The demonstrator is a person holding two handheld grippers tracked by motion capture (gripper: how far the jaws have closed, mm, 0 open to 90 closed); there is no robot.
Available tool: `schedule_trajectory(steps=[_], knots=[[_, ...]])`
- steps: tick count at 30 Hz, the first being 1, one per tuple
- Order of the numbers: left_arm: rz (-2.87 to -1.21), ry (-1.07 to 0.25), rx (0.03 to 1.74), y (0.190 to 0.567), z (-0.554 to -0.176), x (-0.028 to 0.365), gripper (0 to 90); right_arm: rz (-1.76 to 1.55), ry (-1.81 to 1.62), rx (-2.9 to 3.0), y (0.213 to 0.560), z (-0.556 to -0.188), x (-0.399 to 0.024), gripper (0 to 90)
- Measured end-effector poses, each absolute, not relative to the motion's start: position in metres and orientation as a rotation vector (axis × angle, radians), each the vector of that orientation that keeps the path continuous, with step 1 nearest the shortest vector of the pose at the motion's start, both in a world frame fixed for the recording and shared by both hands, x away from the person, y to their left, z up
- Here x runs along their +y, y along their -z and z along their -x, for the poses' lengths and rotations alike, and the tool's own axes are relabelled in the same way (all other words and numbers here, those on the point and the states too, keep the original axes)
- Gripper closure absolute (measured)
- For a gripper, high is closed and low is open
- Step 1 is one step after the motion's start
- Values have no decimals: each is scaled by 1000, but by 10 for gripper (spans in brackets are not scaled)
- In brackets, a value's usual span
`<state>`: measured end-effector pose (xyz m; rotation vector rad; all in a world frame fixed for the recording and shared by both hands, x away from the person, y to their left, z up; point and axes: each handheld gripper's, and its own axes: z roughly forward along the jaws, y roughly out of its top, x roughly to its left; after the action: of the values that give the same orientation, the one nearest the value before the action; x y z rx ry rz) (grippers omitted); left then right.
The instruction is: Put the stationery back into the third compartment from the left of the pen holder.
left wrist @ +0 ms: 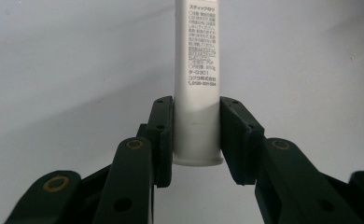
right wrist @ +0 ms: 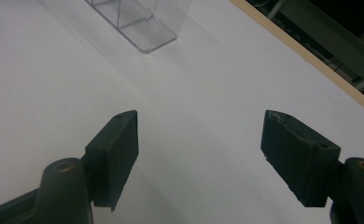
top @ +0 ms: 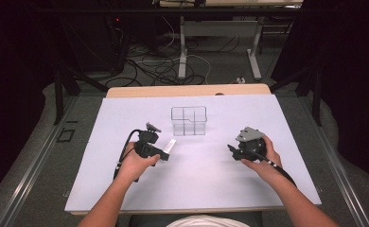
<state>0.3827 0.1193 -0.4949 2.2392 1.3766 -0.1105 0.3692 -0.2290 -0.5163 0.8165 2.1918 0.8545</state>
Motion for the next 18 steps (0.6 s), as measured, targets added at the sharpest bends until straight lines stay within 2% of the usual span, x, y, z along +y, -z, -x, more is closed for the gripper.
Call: schedule_trajectory(steps=[9, 18], knots=[[-2271, 155, 1315, 495, -380, 108, 670, -696, -873, 2256, 514, -364, -214, 272], [-2312, 193, 1252, 487, -387, 100, 670, -597, -886, 2320, 506, -362, -196, 211]])
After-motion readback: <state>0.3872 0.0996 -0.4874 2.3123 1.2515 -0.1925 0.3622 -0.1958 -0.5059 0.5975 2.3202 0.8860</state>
